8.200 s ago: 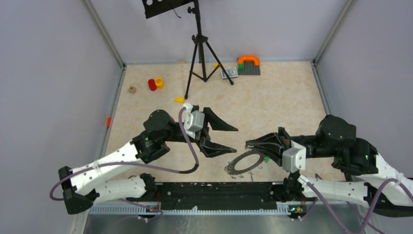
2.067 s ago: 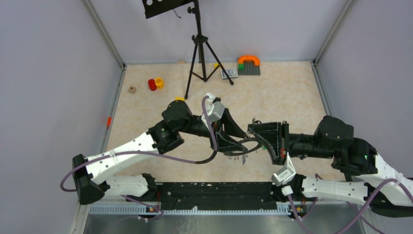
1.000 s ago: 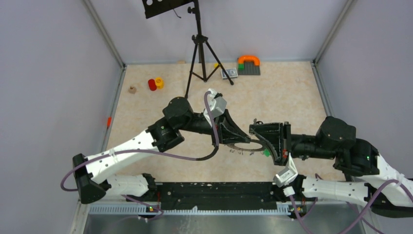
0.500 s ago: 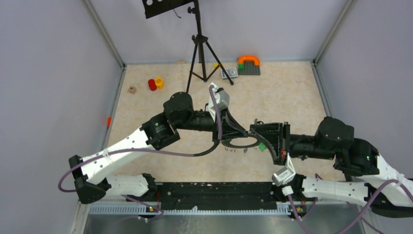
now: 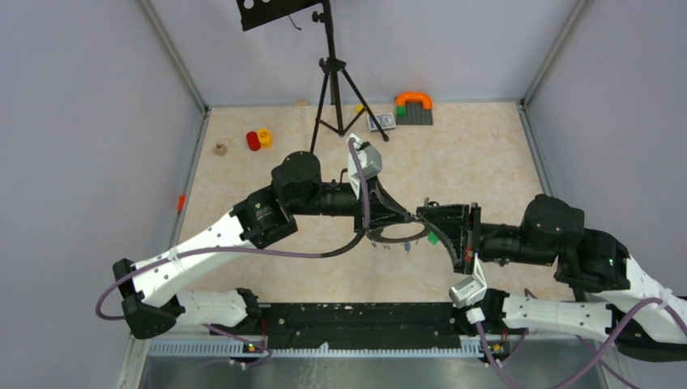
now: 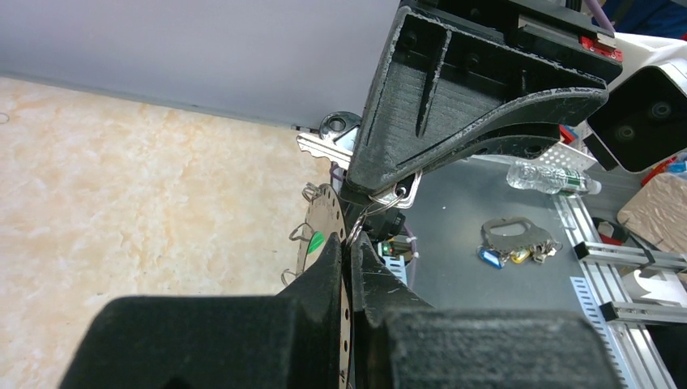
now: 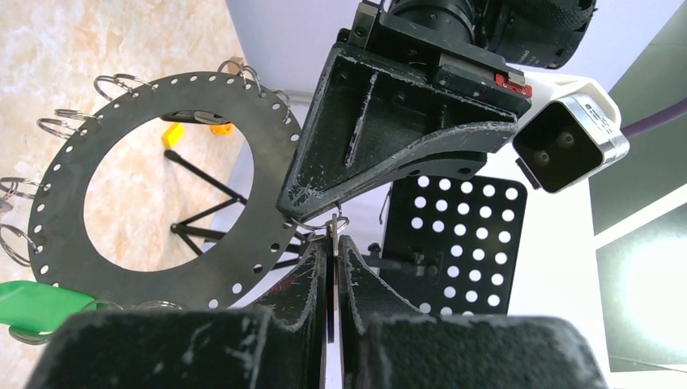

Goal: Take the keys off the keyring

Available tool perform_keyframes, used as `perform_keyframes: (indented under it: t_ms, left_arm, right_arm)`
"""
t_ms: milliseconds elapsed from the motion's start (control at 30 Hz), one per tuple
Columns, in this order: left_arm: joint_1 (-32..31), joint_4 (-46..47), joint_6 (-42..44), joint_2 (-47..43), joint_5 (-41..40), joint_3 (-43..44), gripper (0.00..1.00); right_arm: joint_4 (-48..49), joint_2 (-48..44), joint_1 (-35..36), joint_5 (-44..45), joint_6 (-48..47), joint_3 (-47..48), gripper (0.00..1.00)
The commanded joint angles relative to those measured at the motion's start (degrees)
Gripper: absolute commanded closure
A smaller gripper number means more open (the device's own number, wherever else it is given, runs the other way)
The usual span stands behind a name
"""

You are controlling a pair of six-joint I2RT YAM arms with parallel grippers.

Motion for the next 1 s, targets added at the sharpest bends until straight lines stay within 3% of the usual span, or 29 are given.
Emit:
perform_keyframes:
  t_ms: [0, 967]
  left_arm:
    - [1.5, 1.03, 0.73, -1.03, -5.59, 2.48, 1.0]
    - [2.32, 3.75, -0.84, -1.38, -6.95, 2.56, 1.0]
  right_arm:
    - [0.12, -0.27, 0.46, -2.5, -0.72, 1.35, 1.0]
    - [-7.26, 2.29, 0.4, -2.01, -2.26, -0.79, 1.0]
